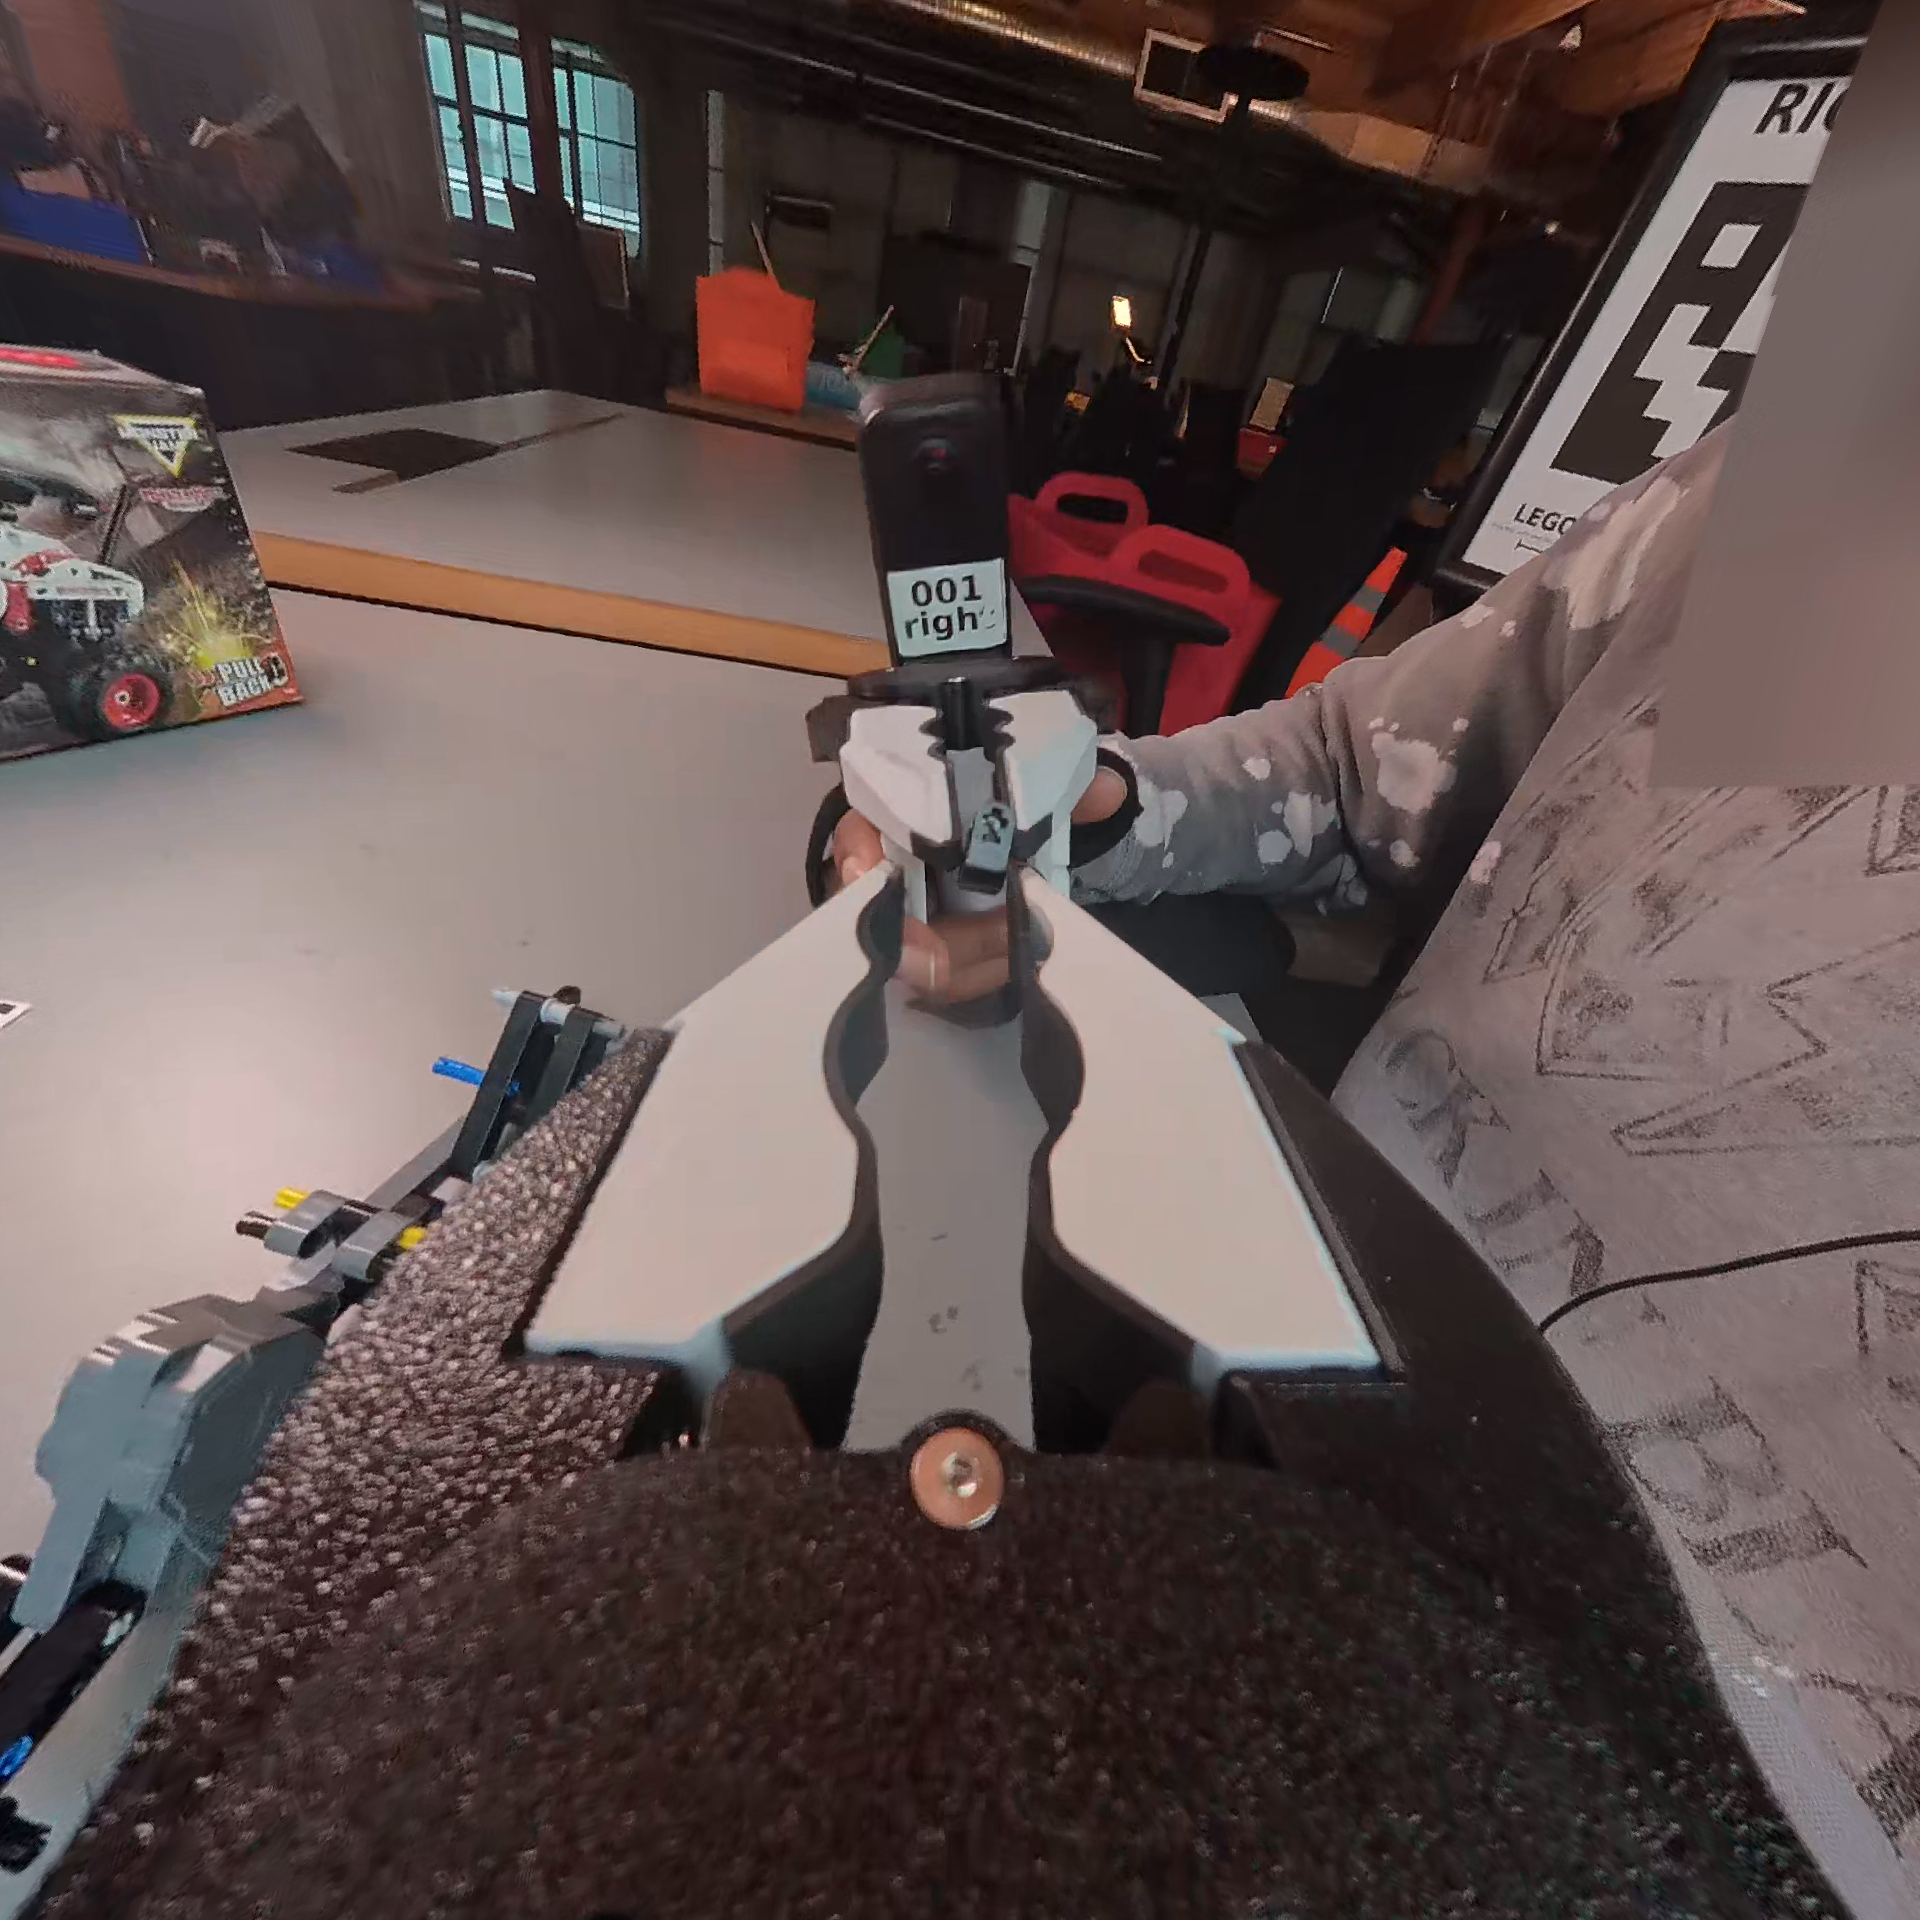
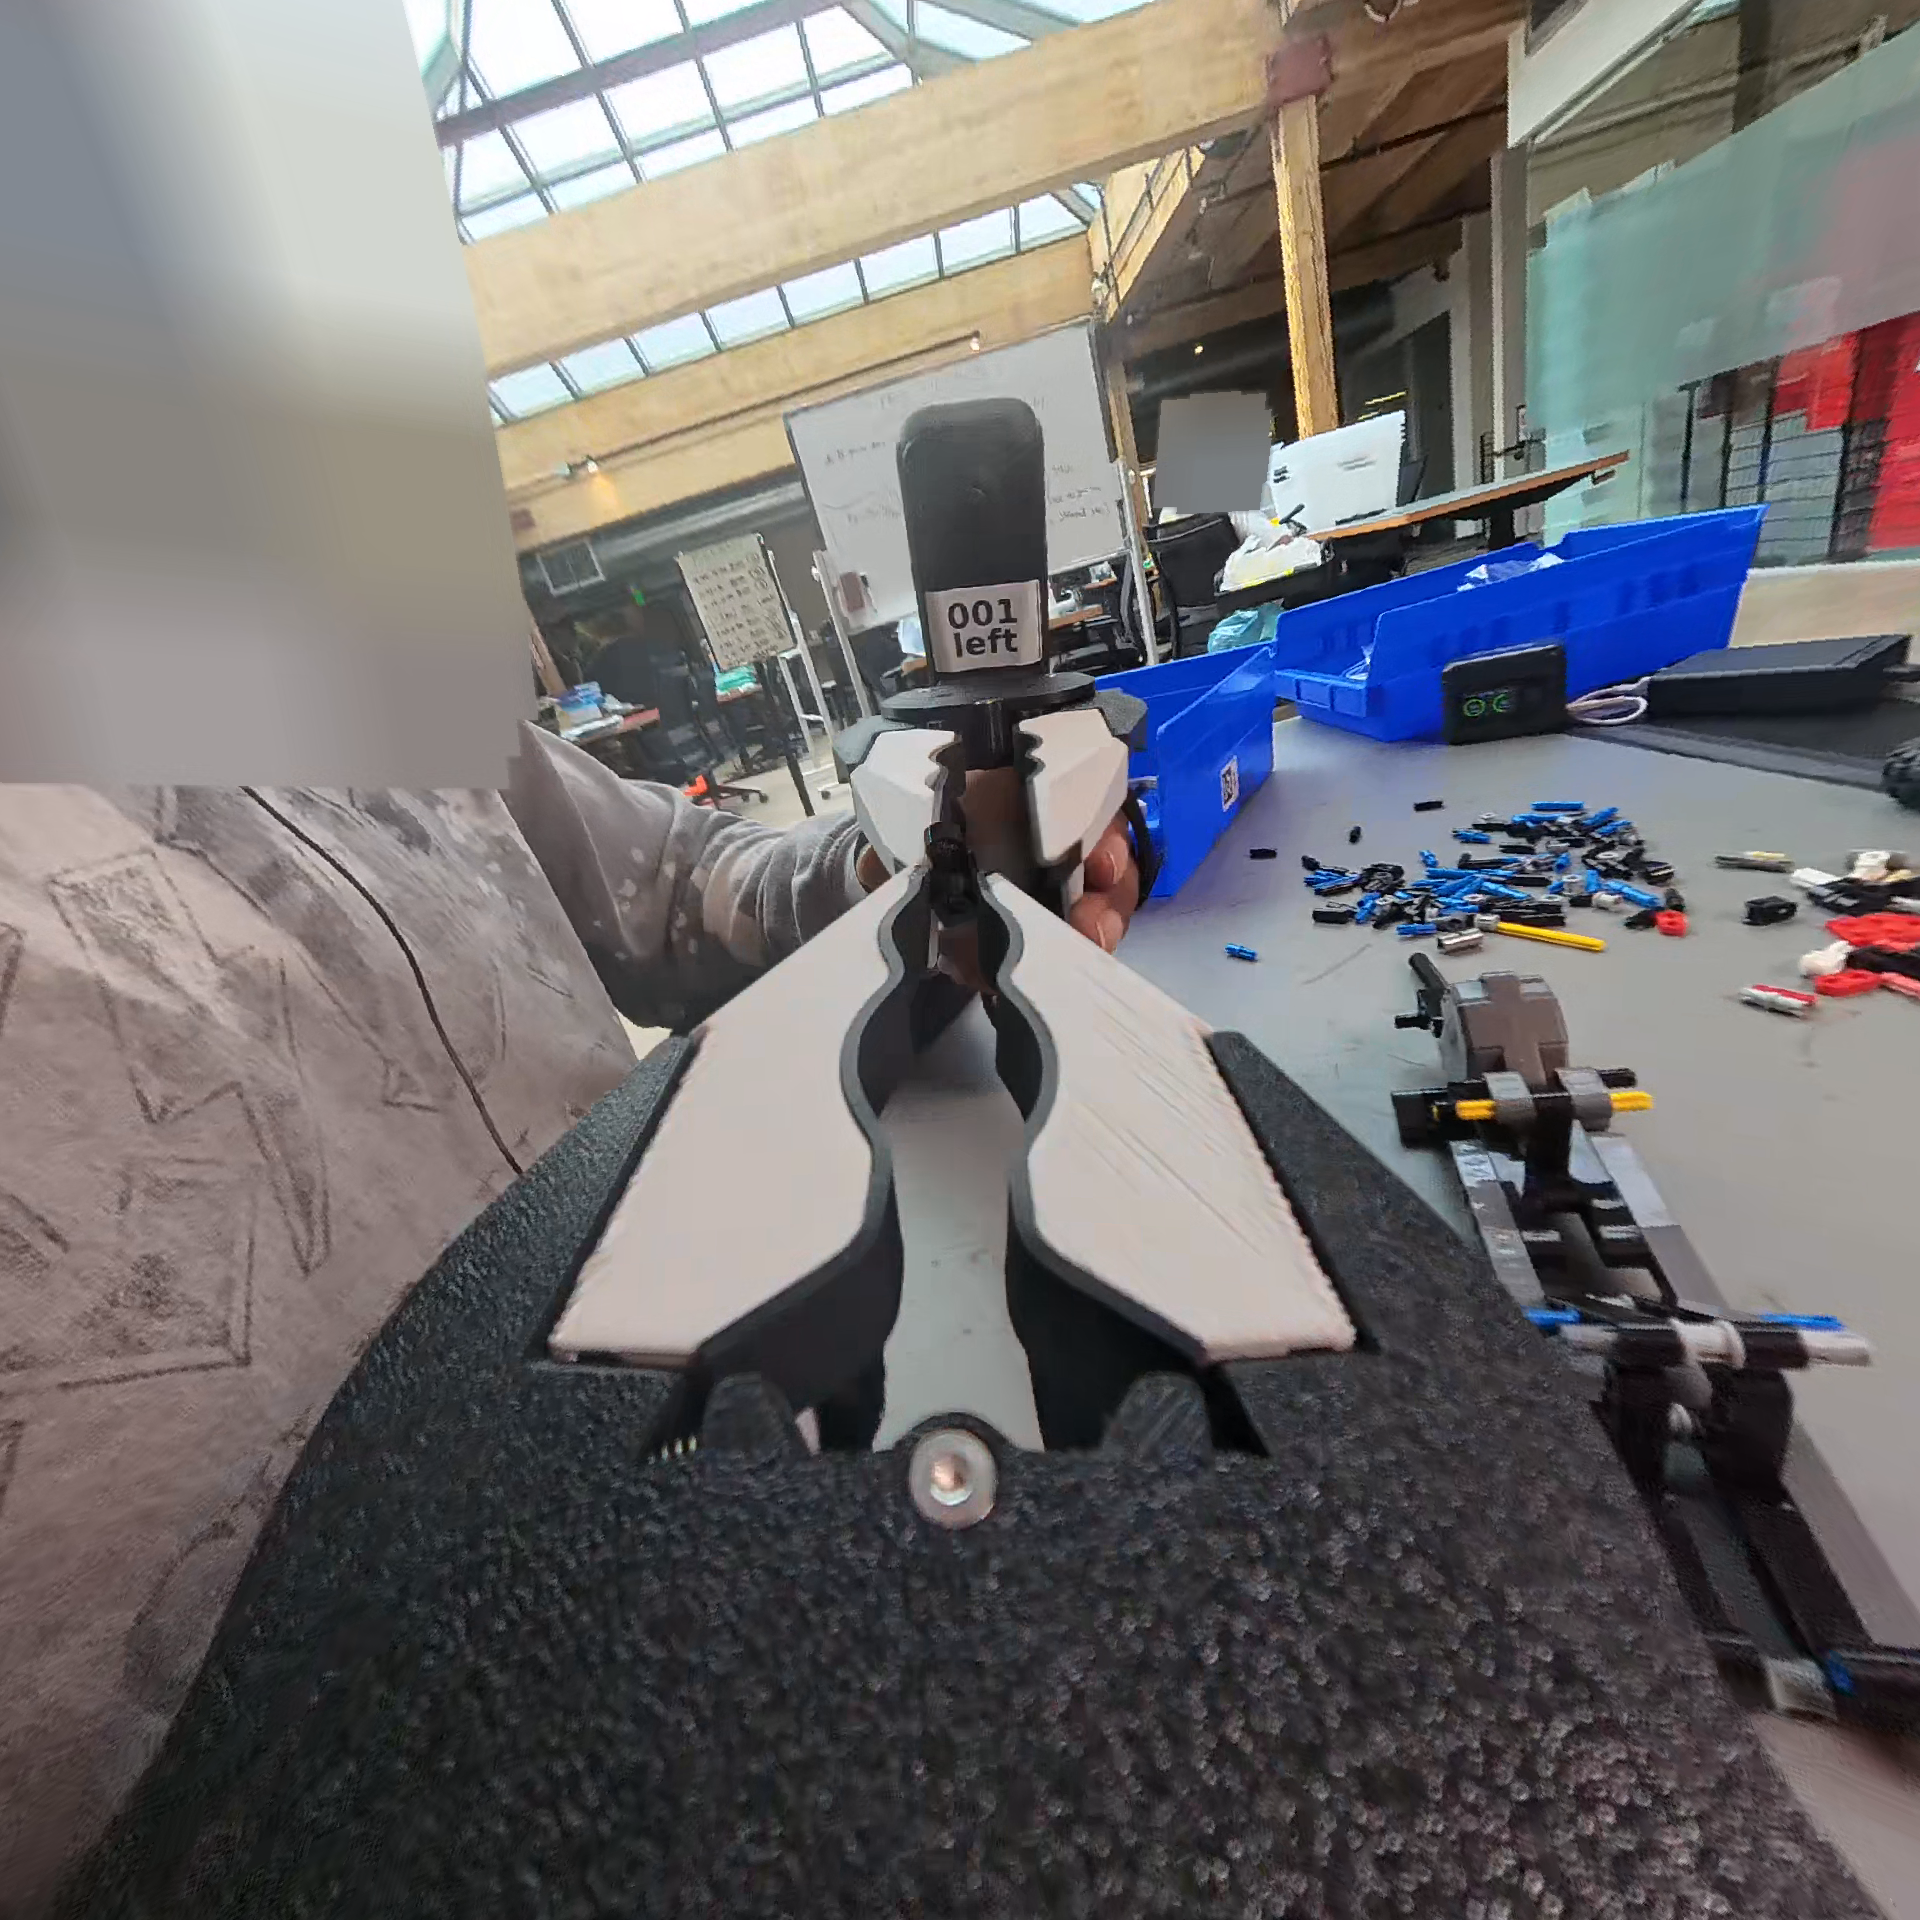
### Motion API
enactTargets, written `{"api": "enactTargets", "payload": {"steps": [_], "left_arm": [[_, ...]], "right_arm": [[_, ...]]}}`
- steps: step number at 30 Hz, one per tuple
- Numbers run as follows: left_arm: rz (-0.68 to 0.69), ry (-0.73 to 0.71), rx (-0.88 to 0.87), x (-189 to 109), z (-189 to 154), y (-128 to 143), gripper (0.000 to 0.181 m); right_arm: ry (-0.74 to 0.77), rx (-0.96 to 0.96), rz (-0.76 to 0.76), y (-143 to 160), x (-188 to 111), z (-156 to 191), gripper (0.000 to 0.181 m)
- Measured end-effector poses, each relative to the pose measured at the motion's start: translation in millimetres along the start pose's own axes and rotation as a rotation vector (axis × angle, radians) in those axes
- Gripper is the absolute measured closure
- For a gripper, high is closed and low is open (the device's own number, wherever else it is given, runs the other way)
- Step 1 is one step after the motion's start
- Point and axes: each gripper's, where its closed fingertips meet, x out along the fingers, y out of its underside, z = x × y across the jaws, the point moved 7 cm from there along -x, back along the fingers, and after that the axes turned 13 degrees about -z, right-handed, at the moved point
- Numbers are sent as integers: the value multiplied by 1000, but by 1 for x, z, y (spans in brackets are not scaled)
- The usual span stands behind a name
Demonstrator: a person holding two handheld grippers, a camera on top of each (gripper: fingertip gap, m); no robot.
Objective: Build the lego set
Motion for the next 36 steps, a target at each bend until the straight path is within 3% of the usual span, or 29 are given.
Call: {"api": "enactTargets", "payload": {"steps": [3,8,14,18,26,36], "left_arm": [[0,14,8,2,-4,-3,171],[21,17,-7,2,-4,-2,172],[220,-2,25,2,-1,17,172],[310,-14,34,5,2,29,173],[215,-38,-11,9,9,23,161],[210,-4,-26,11,6,23,171]], "right_arm": [[0,48,-5,2,0,-3,173],[-9,56,36,7,1,-3,174],[32,-296,326,25,-2,-2,173],[54,-416,443,33,-5,-3,173],[62,-335,329,16,-12,-5,174],[57,-337,314,16,-12,-5,174]]}}
